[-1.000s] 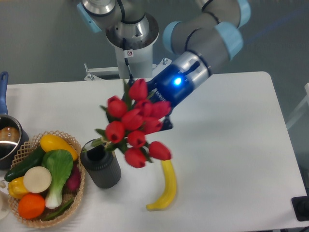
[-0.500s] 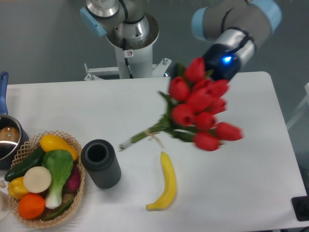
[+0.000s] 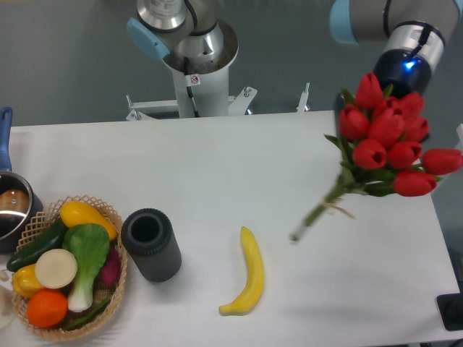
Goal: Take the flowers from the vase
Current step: 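Carry the held tulips away from the vase and hold them aloft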
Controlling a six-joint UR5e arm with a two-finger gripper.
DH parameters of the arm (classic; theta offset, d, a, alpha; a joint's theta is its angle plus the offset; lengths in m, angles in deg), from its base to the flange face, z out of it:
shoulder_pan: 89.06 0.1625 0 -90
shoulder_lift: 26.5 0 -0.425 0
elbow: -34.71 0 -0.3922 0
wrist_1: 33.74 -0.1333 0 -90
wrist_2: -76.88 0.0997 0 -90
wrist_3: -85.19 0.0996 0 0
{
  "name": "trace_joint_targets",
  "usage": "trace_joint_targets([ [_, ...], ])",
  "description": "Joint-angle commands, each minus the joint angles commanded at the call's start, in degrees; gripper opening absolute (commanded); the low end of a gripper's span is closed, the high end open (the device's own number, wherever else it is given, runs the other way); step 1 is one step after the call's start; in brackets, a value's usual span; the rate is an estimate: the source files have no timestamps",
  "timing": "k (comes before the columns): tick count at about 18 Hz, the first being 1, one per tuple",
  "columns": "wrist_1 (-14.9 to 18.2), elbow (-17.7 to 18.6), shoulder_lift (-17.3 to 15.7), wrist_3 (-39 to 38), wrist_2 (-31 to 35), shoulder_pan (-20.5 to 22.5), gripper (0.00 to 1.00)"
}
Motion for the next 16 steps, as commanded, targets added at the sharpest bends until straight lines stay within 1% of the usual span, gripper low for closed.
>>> trace_joint_targets([
  [4,1.5,1.9,-0.9,0.4,16.1,0.0,0.00],
  [6,2.4,2.0,-1.2,0.5,23.6,-0.4,0.00],
  [9,4.0,1.8,-1.4,0.1,30.2,-2.8,0.00],
  [11,4.1,1.9,-1.2,0.0,33.8,-4.2,0.00],
  [12,4.6,1.9,-1.1,0.1,37.3,-4.5,0.00],
  [13,5.5,2.1,-0.9,0.4,41.0,-4.8,0.00],
  [14,7.2,2.2,-0.4,0.6,44.6,-5.6,0.00],
  [16,9.3,1.6,0.9,1.7,50.6,-6.3,0.00],
])
